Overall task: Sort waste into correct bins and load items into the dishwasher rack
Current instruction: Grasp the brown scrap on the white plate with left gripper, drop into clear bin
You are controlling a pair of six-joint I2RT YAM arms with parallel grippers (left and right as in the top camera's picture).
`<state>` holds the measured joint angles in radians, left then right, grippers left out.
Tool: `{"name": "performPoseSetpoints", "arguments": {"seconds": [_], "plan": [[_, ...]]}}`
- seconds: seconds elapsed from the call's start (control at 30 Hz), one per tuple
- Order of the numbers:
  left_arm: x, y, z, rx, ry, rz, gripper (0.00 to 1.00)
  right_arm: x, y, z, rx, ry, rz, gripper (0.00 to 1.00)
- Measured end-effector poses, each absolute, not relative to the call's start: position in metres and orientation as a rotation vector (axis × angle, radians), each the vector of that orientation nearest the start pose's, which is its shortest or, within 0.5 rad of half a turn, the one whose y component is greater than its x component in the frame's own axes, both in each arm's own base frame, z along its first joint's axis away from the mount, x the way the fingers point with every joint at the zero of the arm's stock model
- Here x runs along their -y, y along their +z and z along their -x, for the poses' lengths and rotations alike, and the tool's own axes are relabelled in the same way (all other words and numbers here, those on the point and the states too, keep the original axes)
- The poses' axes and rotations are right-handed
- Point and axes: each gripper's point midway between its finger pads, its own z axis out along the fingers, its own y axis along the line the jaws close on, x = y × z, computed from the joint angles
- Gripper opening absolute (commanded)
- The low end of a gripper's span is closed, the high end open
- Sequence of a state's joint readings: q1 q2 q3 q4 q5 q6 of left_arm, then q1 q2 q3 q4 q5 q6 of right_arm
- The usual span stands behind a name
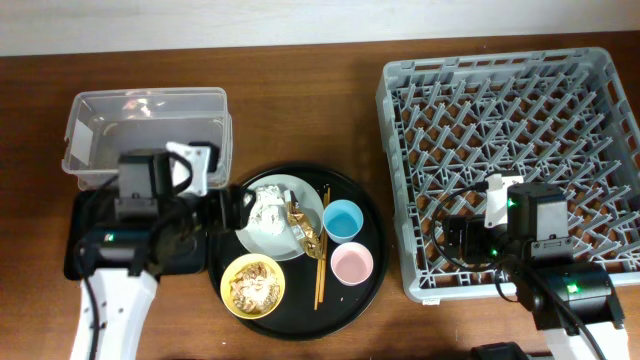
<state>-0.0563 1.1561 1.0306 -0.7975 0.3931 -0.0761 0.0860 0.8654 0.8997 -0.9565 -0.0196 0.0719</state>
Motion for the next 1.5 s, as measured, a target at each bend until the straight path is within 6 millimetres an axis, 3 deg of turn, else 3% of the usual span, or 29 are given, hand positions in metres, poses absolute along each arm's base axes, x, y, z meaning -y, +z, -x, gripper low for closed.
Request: {"name": "performPoseSetpoints", "arguments": {"seconds": [0.07,0.17,0.2,0.3,0.4,0.53,0.73,0.87,0.97,1.1,1.17,1.23,1.27,1.33,1.5], "plan": [[0.11,0.184,-0.311,-2.499,-0.645,-0.177,0.9,-0.024,0.187,-0.239,-2.496,0.09,0.027,0.99],[0.147,0.141,-0.316,-2.636,-0.734,-0.18,0.89,-0.024,0.187,-0.239,-2.496,0.09,0.027,0.99],[0.155,0.128,-0.316,-2.678,-0.736,-0.164,0.82,-0.024,0.187,-0.239,-2.495,0.09,0.026,0.99],[0.17,0.084,-0.319,-2.795,-0.679,-0.11,0.79,-0.024,0.187,-0.239,-2.496,0.091,0.027,0.99],[0.176,0.049,-0.321,-2.87,-0.623,-0.093,0.66,-0.024,0.187,-0.239,-2.496,0.091,0.027,0.99],[0.176,0.026,-0.324,-2.901,-0.539,-0.073,0.48,-0.024,0.187,-0.239,-2.496,0.09,0.027,0.99],[0.174,0.026,-0.337,-2.854,-0.493,-0.067,0.46,-0.024,0.186,-0.237,-2.504,0.09,0.027,0.99],[0.173,0.012,-0.334,-2.893,-0.465,-0.039,0.05,-0.024,0.186,-0.237,-2.504,0.09,0.026,0.99],[0.173,0.012,-0.334,-2.894,-0.459,-0.03,0.0,-0.024,0.186,-0.237,-2.504,0.09,0.027,0.99],[0.17,0.025,-0.34,-2.883,-0.46,-0.013,0.0,-0.024,0.186,-0.237,-2.503,0.09,0.026,0.99],[0.163,0.059,-0.36,-2.78,-0.483,0.017,0.0,-0.024,0.186,-0.237,-2.503,0.09,0.026,0.99],[0.14,0.118,-0.387,-2.601,-0.471,0.085,0.0,-0.024,0.186,-0.237,-2.504,0.09,0.027,0.99],[0.127,0.139,-0.396,-2.528,-0.442,0.12,0.0,-0.024,0.186,-0.237,-2.504,0.09,0.027,0.99],[0.076,0.179,-0.415,-2.37,-0.311,0.253,0.0,-0.024,0.186,-0.237,-2.503,0.09,0.027,0.99],[-0.041,0.212,-0.435,-2.14,0.024,0.557,0.01,-0.024,0.186,-0.237,-2.503,0.09,0.027,0.99]]}}
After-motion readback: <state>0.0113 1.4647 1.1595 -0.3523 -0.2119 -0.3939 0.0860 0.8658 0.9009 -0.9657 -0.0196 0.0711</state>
